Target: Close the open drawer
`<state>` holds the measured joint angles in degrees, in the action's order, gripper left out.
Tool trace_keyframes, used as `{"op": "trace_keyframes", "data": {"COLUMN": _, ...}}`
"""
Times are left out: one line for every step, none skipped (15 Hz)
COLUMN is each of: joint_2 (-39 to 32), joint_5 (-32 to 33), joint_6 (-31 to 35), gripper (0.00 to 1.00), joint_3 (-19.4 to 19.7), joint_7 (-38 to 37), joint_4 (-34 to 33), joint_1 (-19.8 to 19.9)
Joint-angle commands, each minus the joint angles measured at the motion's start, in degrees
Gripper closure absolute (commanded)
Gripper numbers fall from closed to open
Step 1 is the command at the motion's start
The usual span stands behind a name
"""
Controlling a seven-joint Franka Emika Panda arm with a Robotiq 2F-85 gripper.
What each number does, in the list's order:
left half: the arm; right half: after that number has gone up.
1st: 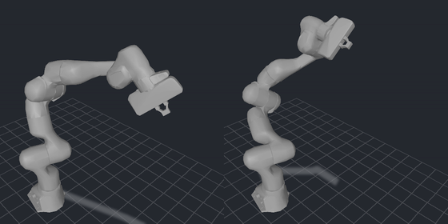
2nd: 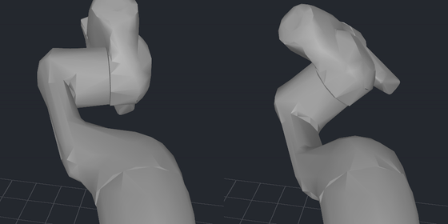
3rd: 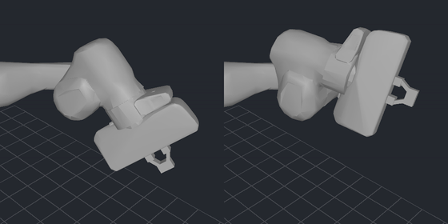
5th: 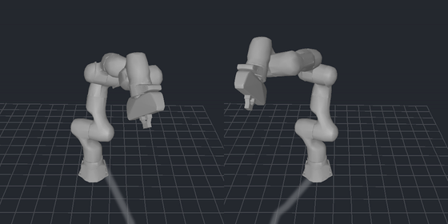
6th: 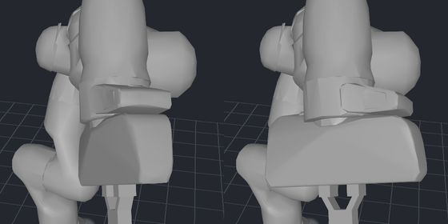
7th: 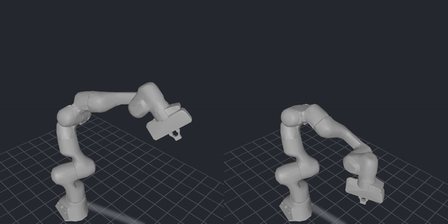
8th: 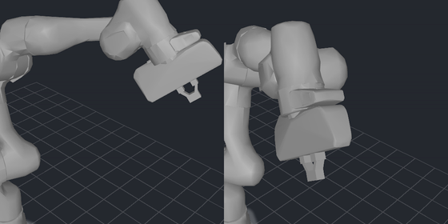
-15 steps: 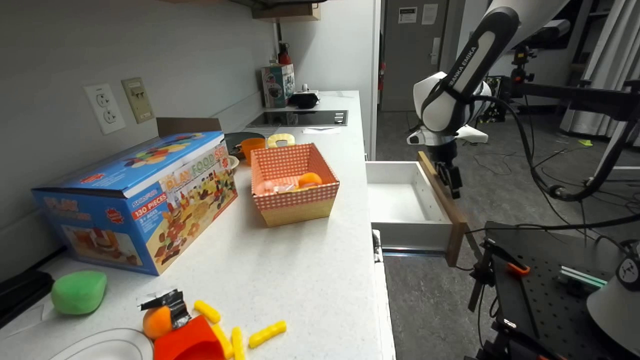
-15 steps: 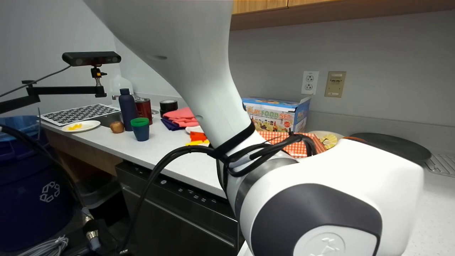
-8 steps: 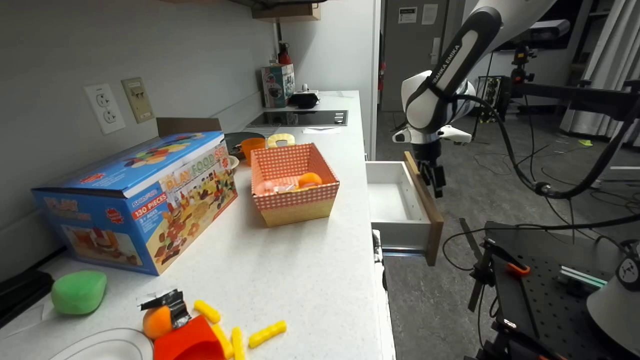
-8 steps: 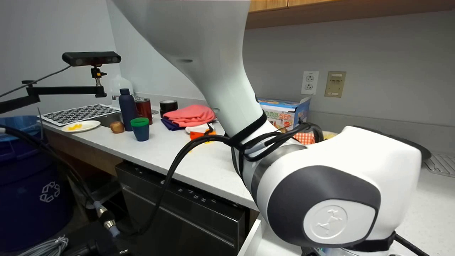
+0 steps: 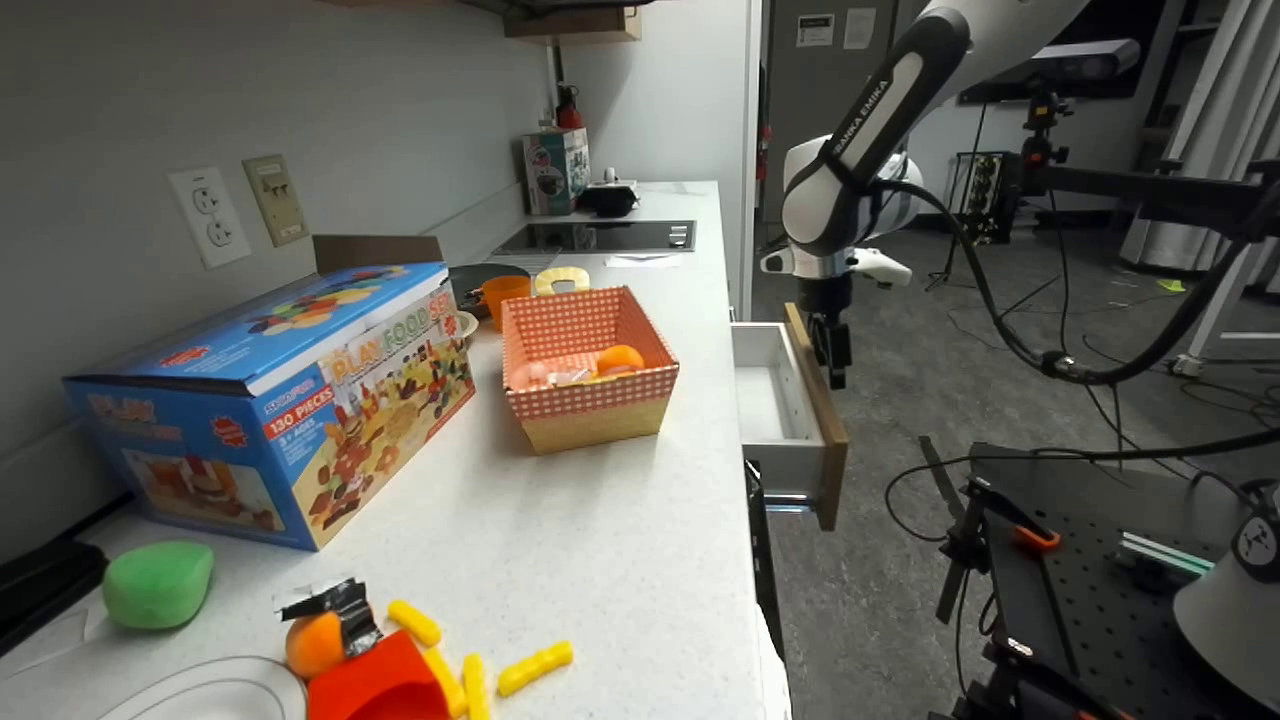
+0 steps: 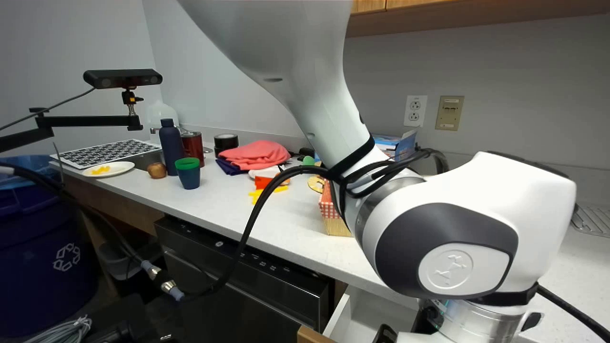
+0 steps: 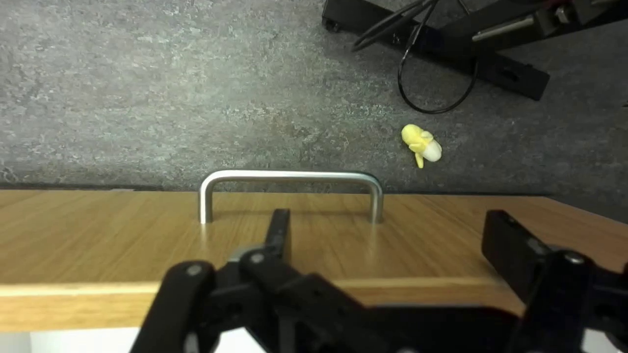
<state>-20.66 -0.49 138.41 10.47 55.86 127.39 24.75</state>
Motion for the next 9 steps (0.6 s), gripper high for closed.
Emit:
{"op": "trace_keyframes", "data": {"joint_2": -1.3, "joint_5": -4.1, "joint_6": -0.3, "gripper": 0.00, "joint_3": -1.6, "joint_7": -0.5, "joint_4": -4.1, "joint_1": -0.1}}
{"op": "trace_keyframes", "data": {"joint_2": -1.4, "joint_5": -4.7, "joint_6": 0.1, "gripper": 0.00, "joint_3": -1.8, "joint_7": -1.0, "joint_4": -4.6, "joint_1": -0.3}}
{"op": "trace_keyframes", "data": {"joint_2": -1.6, "joint_5": -5.2, "joint_6": 0.1, "gripper": 0.00, "joint_3": -2.1, "joint_7": -1.0, "joint_4": -5.2, "joint_1": -0.3}}
{"op": "trace_keyframes", "data": {"joint_2": -2.0, "joint_5": -5.5, "joint_6": 0.0, "gripper": 0.00, "joint_3": -2.4, "joint_7": -1.3, "joint_4": -5.9, "joint_1": -0.4}}
{"op": "trace_keyframes", "data": {"joint_2": -2.4, "joint_5": -6.3, "joint_6": -0.2, "gripper": 0.00, "joint_3": -2.8, "joint_7": -1.2, "joint_4": -6.6, "joint_1": -0.3}}
{"op": "trace_keyframes", "data": {"joint_2": -2.7, "joint_5": -6.8, "joint_6": -0.2, "gripper": 0.00, "joint_3": -3.1, "joint_7": -1.3, "joint_4": -7.2, "joint_1": -0.2}}
{"op": "trace_keyframes", "data": {"joint_2": -3.2, "joint_5": -7.0, "joint_6": 0.1, "gripper": 0.00, "joint_3": -3.2, "joint_7": -1.6, "joint_4": -7.9, "joint_1": -0.3}}
{"op": "trace_keyframes", "data": {"joint_2": -3.9, "joint_5": -7.4, "joint_6": 0.0, "gripper": 0.00, "joint_3": -3.5, "joint_7": -1.5, "joint_4": -8.8, "joint_1": -0.3}}
{"op": "trace_keyframes", "data": {"joint_2": -4.4, "joint_5": -7.8, "joint_6": 0.0, "gripper": 0.00, "joint_3": -3.8, "joint_7": -1.5, "joint_4": -9.5, "joint_1": -0.2}}
